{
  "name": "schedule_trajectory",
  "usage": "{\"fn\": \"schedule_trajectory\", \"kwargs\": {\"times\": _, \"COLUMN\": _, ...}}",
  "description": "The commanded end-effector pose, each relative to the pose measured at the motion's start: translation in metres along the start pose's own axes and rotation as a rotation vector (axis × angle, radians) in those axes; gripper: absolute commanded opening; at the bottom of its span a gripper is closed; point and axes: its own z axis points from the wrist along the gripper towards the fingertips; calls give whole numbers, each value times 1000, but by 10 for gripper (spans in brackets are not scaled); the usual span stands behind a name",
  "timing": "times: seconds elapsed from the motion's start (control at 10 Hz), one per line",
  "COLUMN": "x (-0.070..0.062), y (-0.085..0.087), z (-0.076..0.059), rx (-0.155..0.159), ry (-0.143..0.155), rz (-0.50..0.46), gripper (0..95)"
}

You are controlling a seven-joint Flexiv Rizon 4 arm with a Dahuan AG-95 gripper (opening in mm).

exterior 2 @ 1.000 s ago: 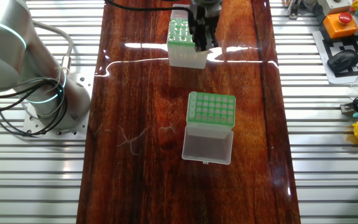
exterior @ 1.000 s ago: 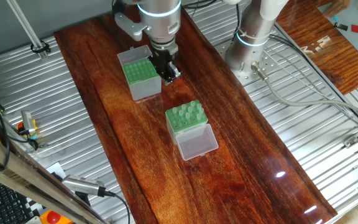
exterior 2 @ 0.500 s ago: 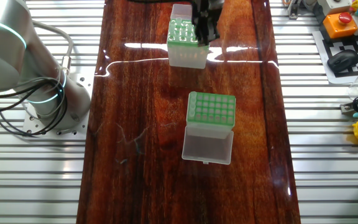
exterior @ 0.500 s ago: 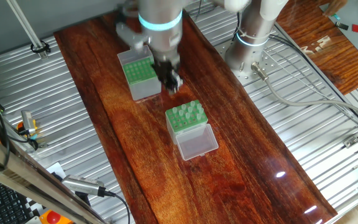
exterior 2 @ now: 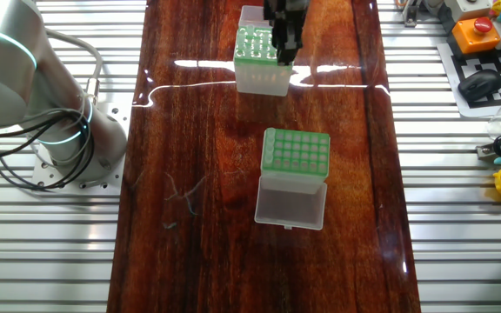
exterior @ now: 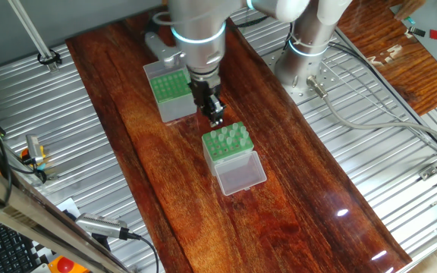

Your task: Transfer all large pipette tips from one holder to another

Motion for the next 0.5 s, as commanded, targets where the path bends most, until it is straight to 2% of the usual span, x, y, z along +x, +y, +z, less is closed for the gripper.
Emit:
{"fn": "schedule_trajectory", "kwargs": {"times": 0.1, "x": -7, "y": 12, "z": 9, "rx": -13, "ry": 7, "rz": 24, "gripper": 380}}
{"fn": "schedule_trajectory", "kwargs": {"times": 0.2, "x": -11, "y": 20, "z": 16, "rx": -8, "ry": 11, "rz": 40, "gripper": 190}}
{"fn": "schedule_trajectory", "kwargs": {"times": 0.5, "x": -13, "y": 20, "z": 24, "rx": -6, "ry": 14, "rz": 38, "gripper": 190}}
